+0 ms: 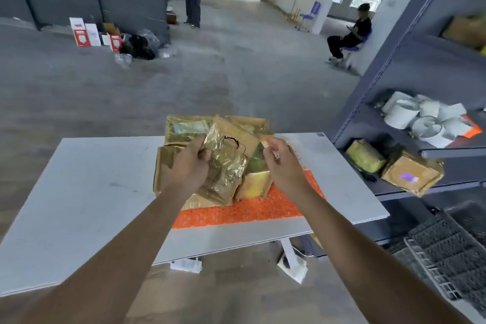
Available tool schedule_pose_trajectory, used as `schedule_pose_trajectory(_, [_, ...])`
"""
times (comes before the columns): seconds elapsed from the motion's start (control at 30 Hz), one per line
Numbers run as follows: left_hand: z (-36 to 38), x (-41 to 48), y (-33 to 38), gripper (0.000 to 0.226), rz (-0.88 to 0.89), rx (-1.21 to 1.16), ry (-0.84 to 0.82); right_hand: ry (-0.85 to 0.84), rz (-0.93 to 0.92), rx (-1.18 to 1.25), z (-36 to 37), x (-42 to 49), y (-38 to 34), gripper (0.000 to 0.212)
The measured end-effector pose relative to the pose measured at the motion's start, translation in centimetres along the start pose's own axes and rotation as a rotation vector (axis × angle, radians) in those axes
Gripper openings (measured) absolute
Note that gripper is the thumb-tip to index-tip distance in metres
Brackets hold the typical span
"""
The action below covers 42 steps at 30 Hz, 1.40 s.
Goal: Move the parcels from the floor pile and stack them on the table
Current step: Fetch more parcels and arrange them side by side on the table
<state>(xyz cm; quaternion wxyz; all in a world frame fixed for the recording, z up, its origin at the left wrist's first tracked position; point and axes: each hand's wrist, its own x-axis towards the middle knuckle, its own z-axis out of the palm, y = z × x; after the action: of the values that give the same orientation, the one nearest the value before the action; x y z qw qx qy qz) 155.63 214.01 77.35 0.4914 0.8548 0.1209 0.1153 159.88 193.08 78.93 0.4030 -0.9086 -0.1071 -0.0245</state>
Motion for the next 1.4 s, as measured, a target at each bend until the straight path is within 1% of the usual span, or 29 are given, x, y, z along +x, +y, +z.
schedule_pose_trajectory(0.07, [1.3,1.7,1.1,0.021,0.036,-0.011,-0.017,-0.023,0.012,0.043,0.1,1.5,0.4,0.052])
schedule_pose_trajectory(0.13, [2.7,3.2,2.3,0.025,0.062,-0.025,-0.022,-0.003,0.040,0.116,-0.3,3.0,1.1,0.068])
schedule_pose_trajectory(0.17, [3.5,3.9,2.9,0.024,0.067,-0.046,-0.028,0.009,0.050,0.148,-0.8,3.6,1.3,0.070])
schedule_pose_trajectory(0.27, [5.9,6.1,5.2,0.015,0.066,-0.088,-0.017,0.046,0.069,0.266,-2.5,6.1,2.8,0.057])
schedule_pose_trajectory(0.33, [7.8,7.9,6.9,0.010,0.068,-0.104,-0.004,0.042,0.043,0.290,-3.7,7.8,4.1,0.051])
schedule_pose_trajectory(0.4, [10.1,9.8,8.5,0.013,0.071,-0.106,-0.003,0.036,0.004,0.271,-4.8,9.9,5.7,0.045])
schedule_pose_trajectory(0.47, [12.4,11.6,10.2,0.022,0.073,-0.099,-0.016,0.035,-0.009,0.260,-6.1,12.2,7.5,0.042])
schedule_pose_trajectory(0.53, [14.7,13.1,12.0,0.030,0.042,-0.115,-0.036,0.032,-0.011,0.253,-7.8,14.8,9.3,0.046])
schedule_pose_trajectory(0.63, [18.3,14.9,13.5,0.040,-0.046,-0.117,-0.070,0.003,0.007,0.280,-10.3,18.8,12.5,0.064])
schedule_pose_trajectory(0.7, [20.9,16.0,13.9,0.040,-0.108,-0.137,-0.099,-0.048,0.042,0.302,-11.8,21.2,14.7,0.077])
schedule_pose_trajectory(0.73, [22.1,16.3,14.0,0.040,-0.120,-0.125,-0.119,-0.092,0.062,0.283,-12.4,22.4,15.8,0.079])
schedule_pose_trajectory(0.8, [24.3,16.7,14.0,0.044,-0.174,-0.086,-0.165,-0.233,0.131,0.195,-13.4,24.3,17.6,0.072])
schedule_pose_trajectory(0.87, [25.7,16.9,13.9,0.051,-0.316,-0.055,-0.237,-0.377,0.229,0.131,-13.9,25.7,19.6,0.061])
schedule_pose_trajectory(0.9, [26.3,17.0,13.6,0.050,-0.398,-0.065,-0.279,-0.438,0.267,0.114,-13.9,26.2,20.4,0.056])
schedule_pose_trajectory(0.97, [26.8,17.3,13.1,0.037,-0.579,-0.133,-0.363,-0.555,0.298,0.079,-13.6,26.8,21.7,0.051])
schedule_pose_trajectory(1.0, [26.9,17.4,12.7,0.028,-0.628,-0.129,-0.395,-0.618,0.296,0.047,-13.4,26.9,22.1,0.053])
schedule_pose_trajectory(1.03, [26.8,17.5,12.1,0.023,-0.609,-0.043,-0.404,-0.680,0.284,0.013,-13.2,26.9,22.4,0.056])
schedule_pose_trajectory(1.07, [26.8,17.6,11.7,0.021,-0.554,0.072,-0.382,-0.726,0.272,-0.021,-12.8,26.9,22.5,0.060])
schedule_pose_trajectory(1.13, [26.5,17.9,10.2,0.025,-0.406,0.299,-0.228,-0.771,0.242,-0.072,-11.8,26.7,23.0,0.063])
schedule_pose_trajectory(1.2, [25.8,18.3,8.1,0.030,-0.271,0.540,-0.079,-0.809,0.249,-0.083,-10.4,26.5,23.2,0.057])
schedule_pose_trajectory(1.23, [25.3,18.4,6.8,0.037,-0.204,0.648,-0.072,-0.826,0.264,-0.069,-9.7,26.3,23.2,0.054])
schedule_pose_trajectory(1.3, [24.5,18.7,4.1,0.052,-0.119,0.743,-0.169,-0.846,0.299,-0.020,-8.0,25.9,23.0,0.054])
schedule_pose_trajectory(1.33, [24.2,18.7,3.0,0.055,-0.104,0.761,-0.232,-0.843,0.308,-0.010,-7.1,25.8,22.9,0.054])
schedule_pose_trajectory(1.4, [23.9,18.5,1.5,0.059,-0.134,0.804,-0.354,-0.796,0.288,-0.029,-5.7,25.6,22.5,0.050])
